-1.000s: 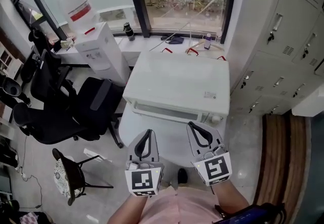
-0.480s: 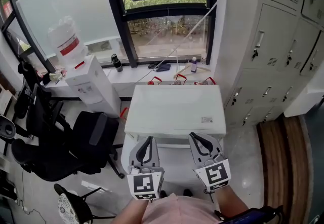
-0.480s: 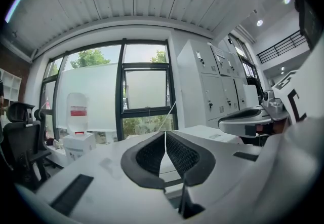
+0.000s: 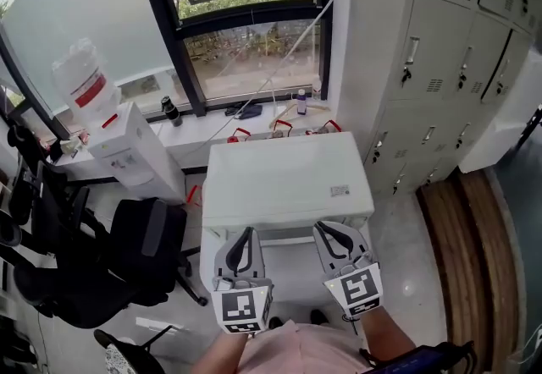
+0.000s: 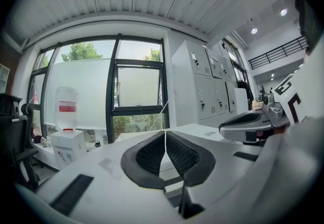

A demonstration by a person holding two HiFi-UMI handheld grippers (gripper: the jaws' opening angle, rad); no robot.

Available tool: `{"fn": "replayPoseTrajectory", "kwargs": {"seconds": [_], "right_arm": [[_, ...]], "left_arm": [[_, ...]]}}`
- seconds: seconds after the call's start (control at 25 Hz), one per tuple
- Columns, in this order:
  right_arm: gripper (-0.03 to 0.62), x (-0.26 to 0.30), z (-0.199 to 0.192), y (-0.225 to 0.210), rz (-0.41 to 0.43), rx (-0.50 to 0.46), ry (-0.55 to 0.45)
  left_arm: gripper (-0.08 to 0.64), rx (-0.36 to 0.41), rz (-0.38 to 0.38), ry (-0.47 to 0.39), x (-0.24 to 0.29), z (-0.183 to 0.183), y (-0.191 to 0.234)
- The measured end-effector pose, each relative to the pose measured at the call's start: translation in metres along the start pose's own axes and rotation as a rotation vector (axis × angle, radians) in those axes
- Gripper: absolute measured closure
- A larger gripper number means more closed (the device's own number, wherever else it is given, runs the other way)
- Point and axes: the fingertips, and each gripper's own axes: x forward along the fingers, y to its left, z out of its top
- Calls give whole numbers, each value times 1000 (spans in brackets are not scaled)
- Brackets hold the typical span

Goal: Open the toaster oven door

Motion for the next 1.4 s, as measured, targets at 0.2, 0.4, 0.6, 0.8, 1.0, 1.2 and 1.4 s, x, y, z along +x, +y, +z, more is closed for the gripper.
{"fn": "replayPoseTrajectory", "kwargs": {"seconds": [0.2,0.4,0.6,0.8,1.0,1.2,1.4], "right_arm": [[483,0,-13,17,66,-12,61],[376,3,-49,33,135,-165,197],[377,12,-71,33,188,-367,313],[402,20,-88,40,226,-453,372],[419,22,-89,39,240,-487,385],[436,22,-91,41,271,-520,415],[445,16,-93,45,292,-533,430]], "left_arm": [[543,-20,-16,10,0,-10,2],[543,-47,-19,56,-4,-31,3],[543,-65,7,71,-5,-37,12],[543,-67,31,73,-6,-38,21],[543,-62,47,72,-7,-37,26],[543,-61,53,70,-7,-35,26],[543,-68,67,76,-11,-36,28]]}}
